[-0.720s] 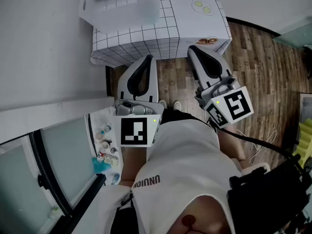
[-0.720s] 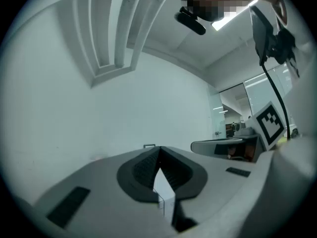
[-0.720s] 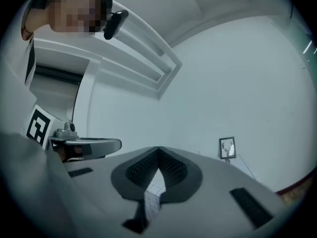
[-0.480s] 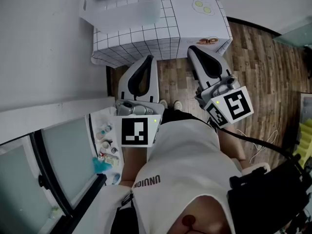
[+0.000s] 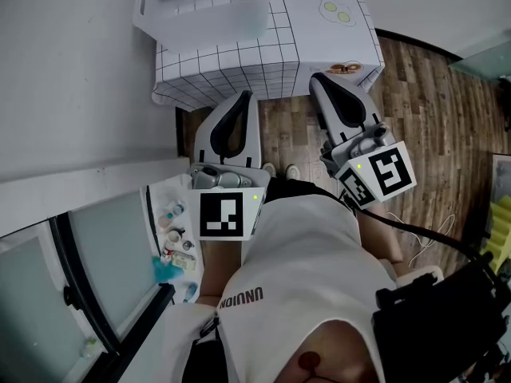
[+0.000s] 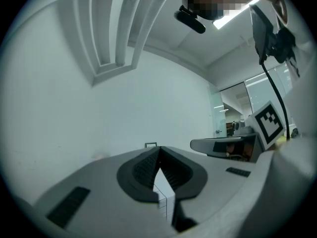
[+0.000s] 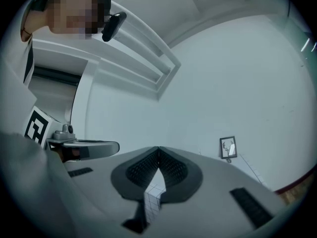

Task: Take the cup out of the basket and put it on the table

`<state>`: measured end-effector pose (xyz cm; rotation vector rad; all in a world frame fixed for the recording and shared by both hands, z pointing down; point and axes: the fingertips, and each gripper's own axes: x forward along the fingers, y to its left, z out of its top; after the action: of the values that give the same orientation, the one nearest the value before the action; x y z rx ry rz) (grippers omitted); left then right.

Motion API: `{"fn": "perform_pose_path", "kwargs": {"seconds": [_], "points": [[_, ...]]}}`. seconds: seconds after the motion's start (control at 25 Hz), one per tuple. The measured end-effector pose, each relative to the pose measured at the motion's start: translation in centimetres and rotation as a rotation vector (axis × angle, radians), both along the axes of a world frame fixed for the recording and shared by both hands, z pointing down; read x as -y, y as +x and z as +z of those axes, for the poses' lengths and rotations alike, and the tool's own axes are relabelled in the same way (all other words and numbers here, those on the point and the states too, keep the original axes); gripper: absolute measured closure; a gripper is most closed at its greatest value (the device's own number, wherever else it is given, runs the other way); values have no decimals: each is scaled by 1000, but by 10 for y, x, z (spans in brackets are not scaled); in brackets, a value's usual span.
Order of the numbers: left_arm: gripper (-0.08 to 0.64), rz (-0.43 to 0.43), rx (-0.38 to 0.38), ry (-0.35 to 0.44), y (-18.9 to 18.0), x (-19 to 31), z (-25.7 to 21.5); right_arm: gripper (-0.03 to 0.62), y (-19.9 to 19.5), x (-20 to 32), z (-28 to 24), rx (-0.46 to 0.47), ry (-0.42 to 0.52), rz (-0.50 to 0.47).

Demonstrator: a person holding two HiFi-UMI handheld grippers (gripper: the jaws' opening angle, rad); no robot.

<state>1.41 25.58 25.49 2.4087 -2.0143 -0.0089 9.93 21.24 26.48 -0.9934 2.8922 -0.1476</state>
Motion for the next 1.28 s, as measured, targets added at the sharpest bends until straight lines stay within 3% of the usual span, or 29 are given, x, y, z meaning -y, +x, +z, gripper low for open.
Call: {"fn": "perform_pose_path", "kwargs": {"seconds": [0.76, 1.28], "points": [[546, 16, -30, -32, -40, 15, 17, 572, -19, 28, 7, -14, 4, 94], [546, -14, -9, -4, -64, 98, 8, 572, -53, 113, 4, -11, 22, 29]]}}
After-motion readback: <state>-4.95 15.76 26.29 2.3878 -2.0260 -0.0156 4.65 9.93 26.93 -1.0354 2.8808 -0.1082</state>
